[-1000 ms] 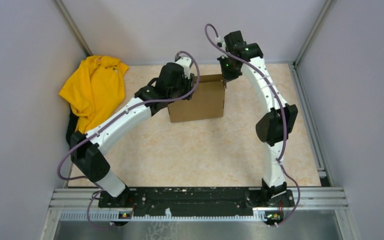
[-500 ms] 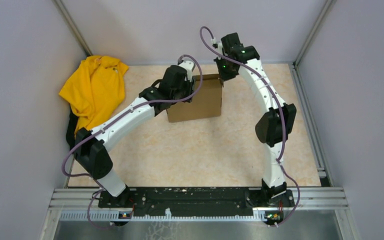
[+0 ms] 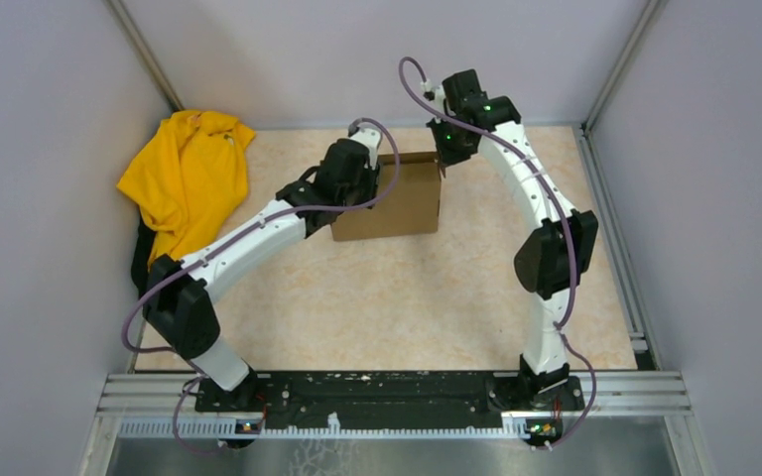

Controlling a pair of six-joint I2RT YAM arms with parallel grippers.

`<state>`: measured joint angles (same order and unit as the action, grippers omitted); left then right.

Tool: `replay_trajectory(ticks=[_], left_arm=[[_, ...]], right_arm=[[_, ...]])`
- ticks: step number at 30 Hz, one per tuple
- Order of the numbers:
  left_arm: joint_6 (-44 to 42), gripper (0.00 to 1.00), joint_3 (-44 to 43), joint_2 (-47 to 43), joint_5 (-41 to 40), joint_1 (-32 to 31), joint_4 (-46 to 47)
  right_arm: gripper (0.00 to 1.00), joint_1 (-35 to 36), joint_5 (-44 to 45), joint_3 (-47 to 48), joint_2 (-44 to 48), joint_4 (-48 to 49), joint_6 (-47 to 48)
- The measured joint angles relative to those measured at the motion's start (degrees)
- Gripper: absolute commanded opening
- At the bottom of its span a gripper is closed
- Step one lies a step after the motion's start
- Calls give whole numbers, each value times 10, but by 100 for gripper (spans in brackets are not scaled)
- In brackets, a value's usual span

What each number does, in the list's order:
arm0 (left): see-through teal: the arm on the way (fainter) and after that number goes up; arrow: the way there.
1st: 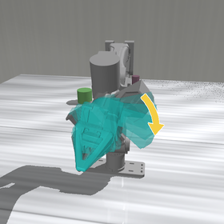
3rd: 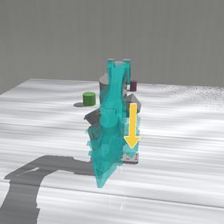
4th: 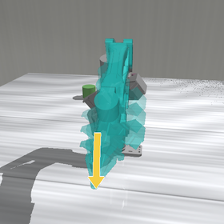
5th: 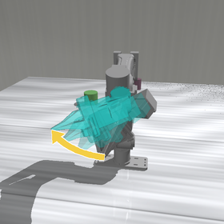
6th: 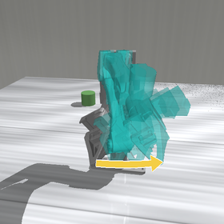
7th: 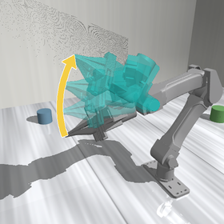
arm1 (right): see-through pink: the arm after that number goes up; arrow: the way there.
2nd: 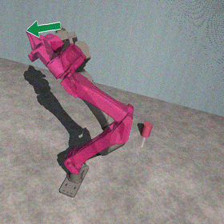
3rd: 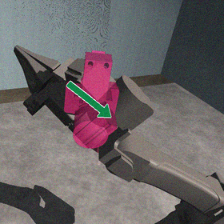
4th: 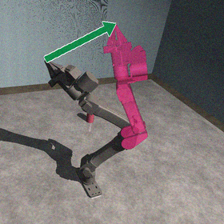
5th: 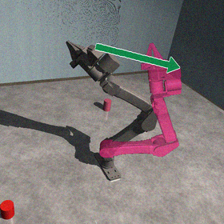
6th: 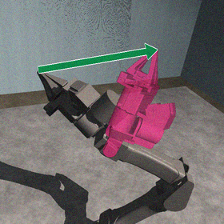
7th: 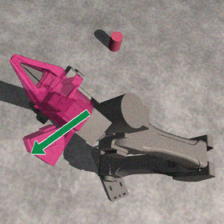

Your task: Fold the paper box

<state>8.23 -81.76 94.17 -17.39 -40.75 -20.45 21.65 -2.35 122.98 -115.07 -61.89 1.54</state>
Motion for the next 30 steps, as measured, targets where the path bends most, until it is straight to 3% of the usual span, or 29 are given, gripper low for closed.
replay_trajectory(ticks=[10,30], left_arm=[[-12,47,55,-74,-8,0,69],[4,46,99,-54,-10,0,82]], right_arm=[[0,5,-5,-33,30,11,3],[0,7,-7,-16,29,-12,-1]])
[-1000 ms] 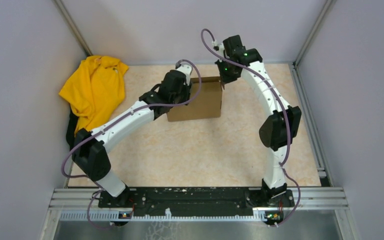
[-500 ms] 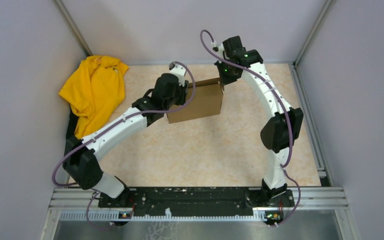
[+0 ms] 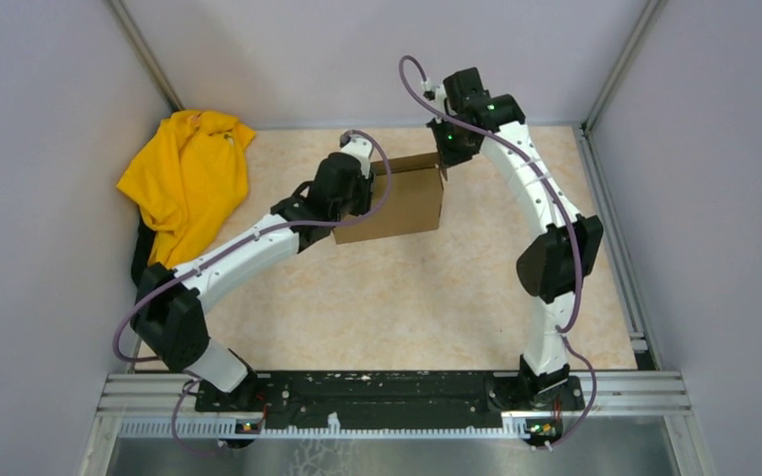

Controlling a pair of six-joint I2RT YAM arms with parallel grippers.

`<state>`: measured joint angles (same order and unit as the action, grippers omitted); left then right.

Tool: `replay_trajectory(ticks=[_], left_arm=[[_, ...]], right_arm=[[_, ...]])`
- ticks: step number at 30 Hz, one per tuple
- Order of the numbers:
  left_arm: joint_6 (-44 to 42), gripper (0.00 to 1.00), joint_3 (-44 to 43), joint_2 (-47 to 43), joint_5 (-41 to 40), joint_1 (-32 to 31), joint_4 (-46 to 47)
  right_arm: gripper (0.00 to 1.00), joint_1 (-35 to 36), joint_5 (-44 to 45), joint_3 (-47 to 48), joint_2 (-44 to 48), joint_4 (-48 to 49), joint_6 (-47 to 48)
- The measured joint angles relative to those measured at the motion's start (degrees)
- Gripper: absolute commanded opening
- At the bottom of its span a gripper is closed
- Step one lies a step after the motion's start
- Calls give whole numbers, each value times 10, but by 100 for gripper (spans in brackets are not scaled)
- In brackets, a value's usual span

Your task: Fold the paper box

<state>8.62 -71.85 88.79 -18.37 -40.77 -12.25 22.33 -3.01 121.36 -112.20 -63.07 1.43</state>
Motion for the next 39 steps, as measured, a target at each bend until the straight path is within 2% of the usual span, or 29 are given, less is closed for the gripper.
replay_trajectory(ticks=[9,18,23,39], left_arm=[[19,46,-8,12,-9,-3,18],[28,46,-23,30,-15,-9,16],[34,46,-35,40,-21,-14,16],[47,46,-57,68,-34,-46,16]], right_arm=[[0,0,4,110,-42,-71,-32],[0,-4,5,128,-57,-111,-71],[0,-4,-2,176,-80,-141,-88],[0,-8,-17,173,-85,-144,-133]])
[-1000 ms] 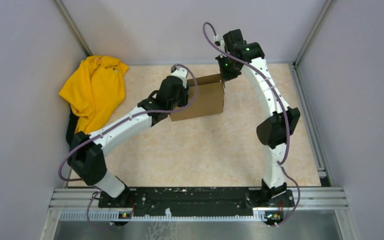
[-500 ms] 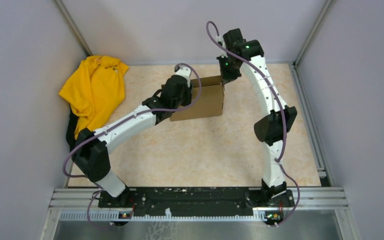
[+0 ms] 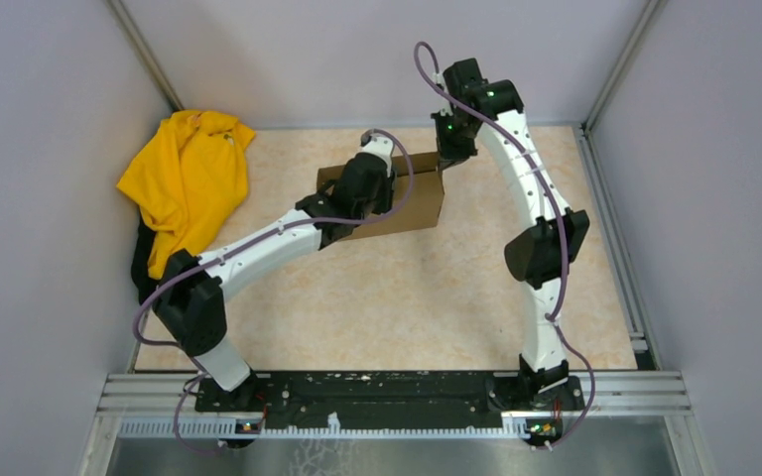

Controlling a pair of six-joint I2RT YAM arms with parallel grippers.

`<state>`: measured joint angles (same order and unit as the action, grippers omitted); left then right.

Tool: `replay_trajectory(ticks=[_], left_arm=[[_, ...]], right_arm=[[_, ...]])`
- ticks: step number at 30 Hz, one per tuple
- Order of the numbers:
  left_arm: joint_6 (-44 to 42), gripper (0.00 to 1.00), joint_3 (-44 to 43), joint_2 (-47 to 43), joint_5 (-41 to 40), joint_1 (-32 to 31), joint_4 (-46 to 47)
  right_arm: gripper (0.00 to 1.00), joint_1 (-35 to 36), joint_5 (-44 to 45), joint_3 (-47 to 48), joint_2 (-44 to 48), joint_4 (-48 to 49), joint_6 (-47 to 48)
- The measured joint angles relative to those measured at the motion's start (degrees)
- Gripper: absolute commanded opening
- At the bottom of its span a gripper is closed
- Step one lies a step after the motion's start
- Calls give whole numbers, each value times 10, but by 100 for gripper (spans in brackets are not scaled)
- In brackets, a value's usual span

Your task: Fold the paper box

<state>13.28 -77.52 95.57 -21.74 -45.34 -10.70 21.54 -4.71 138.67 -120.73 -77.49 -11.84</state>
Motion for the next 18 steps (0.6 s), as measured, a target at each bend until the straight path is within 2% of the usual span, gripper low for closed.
replay_trajectory(ticks=[10,18], left_arm=[[2,46,-10,12,-10,-5,3],[2,46,-11,14,-12,-6,4]], right_arm=[[0,-3,-10,-14,1,21,-19],[0,-3,-9,-90,41,76,-21]])
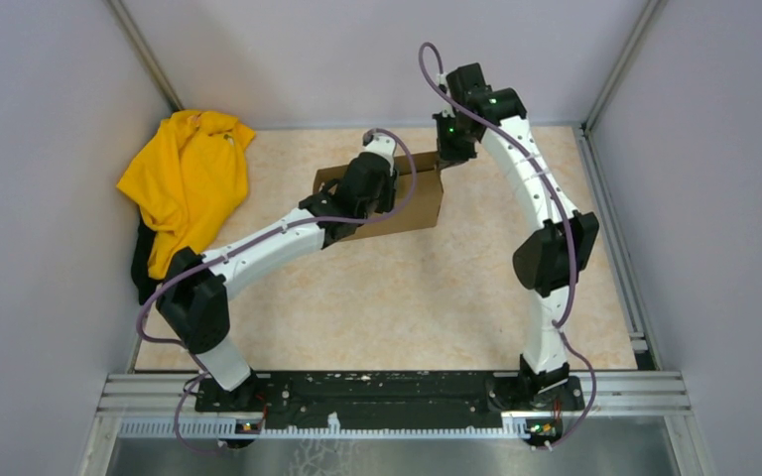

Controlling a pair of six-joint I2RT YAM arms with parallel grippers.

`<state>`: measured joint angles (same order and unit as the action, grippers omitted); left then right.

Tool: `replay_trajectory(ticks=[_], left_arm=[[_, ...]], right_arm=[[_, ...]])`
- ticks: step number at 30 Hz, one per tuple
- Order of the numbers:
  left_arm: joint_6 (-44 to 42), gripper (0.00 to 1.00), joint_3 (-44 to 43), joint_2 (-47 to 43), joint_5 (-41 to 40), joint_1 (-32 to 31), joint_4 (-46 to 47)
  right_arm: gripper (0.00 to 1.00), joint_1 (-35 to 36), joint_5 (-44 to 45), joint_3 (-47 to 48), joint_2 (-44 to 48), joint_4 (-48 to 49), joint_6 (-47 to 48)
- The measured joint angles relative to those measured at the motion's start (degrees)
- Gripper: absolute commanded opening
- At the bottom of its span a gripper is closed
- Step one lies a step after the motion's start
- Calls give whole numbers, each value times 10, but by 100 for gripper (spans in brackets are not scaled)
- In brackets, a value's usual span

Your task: Fold the paper box

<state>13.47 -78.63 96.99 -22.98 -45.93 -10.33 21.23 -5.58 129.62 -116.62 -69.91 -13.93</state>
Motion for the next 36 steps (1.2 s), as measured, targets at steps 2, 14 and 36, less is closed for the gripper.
replay_trajectory(ticks=[2,14,36], left_arm=[[0,46,0,0,0,-1,0],[-1,47,-9,6,-3,-2,-4],[-7,57,-26,-3,-2,-7,-47]], right_arm=[[0,0,2,-28,15,20,2],[0,5,23,-131,75,97,25],[0,7,25,-239,132,195,30]])
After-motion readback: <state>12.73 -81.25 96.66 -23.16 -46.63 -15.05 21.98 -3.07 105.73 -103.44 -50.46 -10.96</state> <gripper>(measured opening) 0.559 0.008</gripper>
